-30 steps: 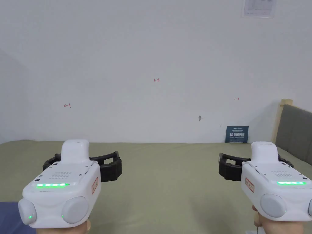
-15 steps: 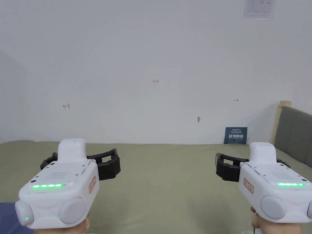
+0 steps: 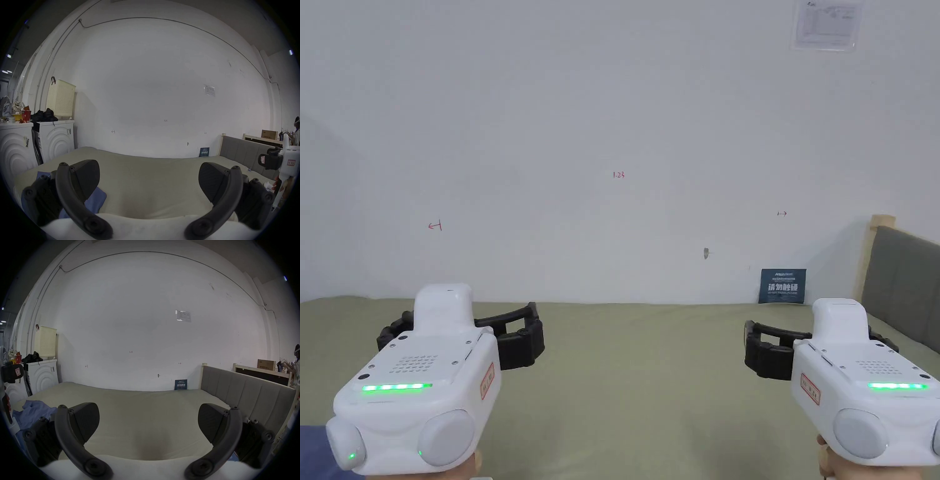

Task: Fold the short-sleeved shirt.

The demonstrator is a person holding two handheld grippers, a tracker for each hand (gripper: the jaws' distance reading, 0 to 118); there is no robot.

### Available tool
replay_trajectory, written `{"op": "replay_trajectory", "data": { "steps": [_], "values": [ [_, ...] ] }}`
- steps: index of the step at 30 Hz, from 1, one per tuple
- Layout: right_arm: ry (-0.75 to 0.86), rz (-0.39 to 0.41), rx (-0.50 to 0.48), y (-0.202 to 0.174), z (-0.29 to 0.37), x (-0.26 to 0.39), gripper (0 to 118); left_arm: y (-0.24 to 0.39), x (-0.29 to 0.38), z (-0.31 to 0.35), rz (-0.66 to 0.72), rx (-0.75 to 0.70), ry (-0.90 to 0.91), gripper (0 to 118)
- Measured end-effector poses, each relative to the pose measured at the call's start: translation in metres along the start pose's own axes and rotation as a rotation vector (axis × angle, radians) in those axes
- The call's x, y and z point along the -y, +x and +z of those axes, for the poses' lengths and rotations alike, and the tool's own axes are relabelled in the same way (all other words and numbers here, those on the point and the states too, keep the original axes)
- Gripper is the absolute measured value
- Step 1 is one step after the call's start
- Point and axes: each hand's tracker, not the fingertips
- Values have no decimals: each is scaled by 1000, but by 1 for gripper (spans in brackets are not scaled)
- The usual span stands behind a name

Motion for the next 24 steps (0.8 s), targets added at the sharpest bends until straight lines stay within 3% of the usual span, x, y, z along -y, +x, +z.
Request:
{"op": "replay_trajectory", "data": {
  "steps": [9, 11, 12, 13, 14, 16, 18, 20, 24],
  "values": [
    [7, 24, 0, -4, 3, -1, 118, -3, 3, -1, -7, -11, -35, 118],
    [6, 44, 13, -6, 6, 2, 112, -2, 6, 3, -23, -15, -29, 115],
    [4, 53, 21, -8, 9, 6, 94, -1, 8, 5, -45, -40, -12, 103],
    [9, 62, 21, -8, 11, 9, 39, 0, 11, 7, -75, -60, 11, 43],
    [13, 72, 28, -9, 12, 11, 0, 2, 14, 8, -94, -77, 29, 0],
    [-26, 113, 64, -10, 15, 16, 0, 3, 20, 11, -114, -141, 27, 0],
    [-26, 64, 32, -8, 18, 16, 0, -6, 23, 17, -35, -47, -6, 0],
    [-40, 70, 28, -13, 18, 13, 0, -11, 22, 19, -55, -68, -32, 0],
    [-46, 61, -74, -50, 11, 5, 0, -33, 13, 30, -60, -114, -30, 0]
  ]
}}
